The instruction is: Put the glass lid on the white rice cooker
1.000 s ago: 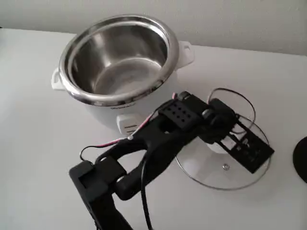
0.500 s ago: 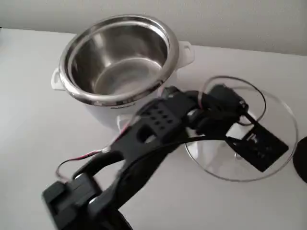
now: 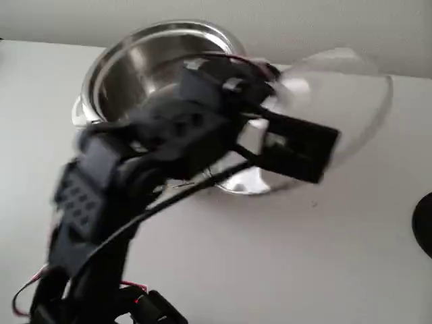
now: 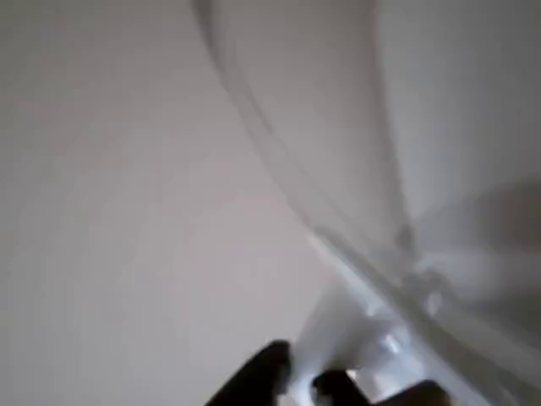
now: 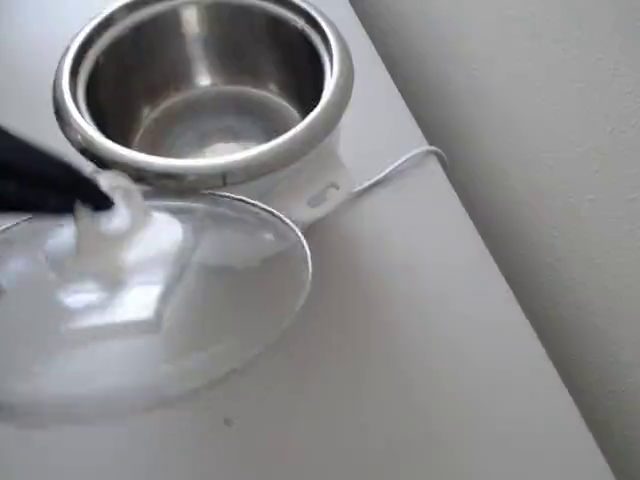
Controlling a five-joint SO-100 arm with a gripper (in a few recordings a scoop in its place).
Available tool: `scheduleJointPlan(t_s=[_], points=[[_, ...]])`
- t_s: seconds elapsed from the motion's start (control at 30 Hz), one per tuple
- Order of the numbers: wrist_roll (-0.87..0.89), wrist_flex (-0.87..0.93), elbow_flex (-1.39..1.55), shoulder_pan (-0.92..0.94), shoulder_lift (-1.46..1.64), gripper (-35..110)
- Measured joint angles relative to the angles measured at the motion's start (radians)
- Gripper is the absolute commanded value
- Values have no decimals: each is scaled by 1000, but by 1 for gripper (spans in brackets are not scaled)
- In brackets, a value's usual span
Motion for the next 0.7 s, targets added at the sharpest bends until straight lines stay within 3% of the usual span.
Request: scheduleJointPlan(t_s=[0.4,0.7], points=[[-38,-61,-23,-97,160,0],[-34,-66,-37,-356,160,0]])
